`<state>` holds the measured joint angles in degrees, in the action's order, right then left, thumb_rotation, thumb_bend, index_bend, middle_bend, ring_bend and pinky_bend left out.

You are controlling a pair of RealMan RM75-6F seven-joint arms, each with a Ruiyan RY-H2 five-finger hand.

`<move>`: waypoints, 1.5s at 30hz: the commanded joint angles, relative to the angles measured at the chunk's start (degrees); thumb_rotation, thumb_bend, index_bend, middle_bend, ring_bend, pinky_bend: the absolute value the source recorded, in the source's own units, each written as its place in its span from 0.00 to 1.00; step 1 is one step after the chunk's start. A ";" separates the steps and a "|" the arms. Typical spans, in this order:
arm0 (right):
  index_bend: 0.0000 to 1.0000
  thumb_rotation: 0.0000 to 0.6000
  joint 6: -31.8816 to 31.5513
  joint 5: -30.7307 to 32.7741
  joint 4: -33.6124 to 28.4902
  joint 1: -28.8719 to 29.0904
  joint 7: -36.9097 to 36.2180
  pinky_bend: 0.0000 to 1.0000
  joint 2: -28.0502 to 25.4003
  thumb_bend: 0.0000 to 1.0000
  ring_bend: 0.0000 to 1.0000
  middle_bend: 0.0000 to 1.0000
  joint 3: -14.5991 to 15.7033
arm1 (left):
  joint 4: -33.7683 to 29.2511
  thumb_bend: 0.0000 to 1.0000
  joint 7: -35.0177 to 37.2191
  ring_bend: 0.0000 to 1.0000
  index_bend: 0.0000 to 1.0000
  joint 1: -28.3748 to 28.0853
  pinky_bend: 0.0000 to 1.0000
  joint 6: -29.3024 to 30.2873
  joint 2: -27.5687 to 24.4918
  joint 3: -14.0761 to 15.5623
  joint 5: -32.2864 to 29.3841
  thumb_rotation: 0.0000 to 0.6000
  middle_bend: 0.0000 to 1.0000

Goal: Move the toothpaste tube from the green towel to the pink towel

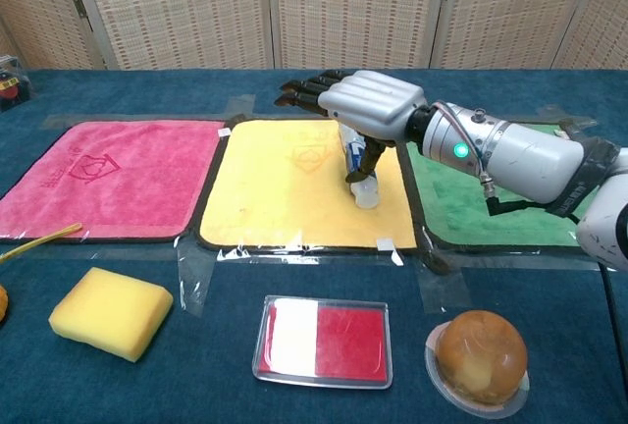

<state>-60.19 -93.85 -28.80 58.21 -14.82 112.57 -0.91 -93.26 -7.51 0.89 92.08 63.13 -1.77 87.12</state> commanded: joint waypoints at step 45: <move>0.00 1.00 28.55 24.00 -33.37 -3.51 5.96 0.08 -21.92 0.38 0.15 0.11 -7.89 | -0.88 0.38 -0.89 0.15 0.19 -0.52 0.01 -0.38 0.43 0.77 2.31 1.00 0.20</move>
<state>-32.54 -70.58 -62.78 54.06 -9.28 90.02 -8.41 -94.14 -8.40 0.37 91.70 63.56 -1.01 89.43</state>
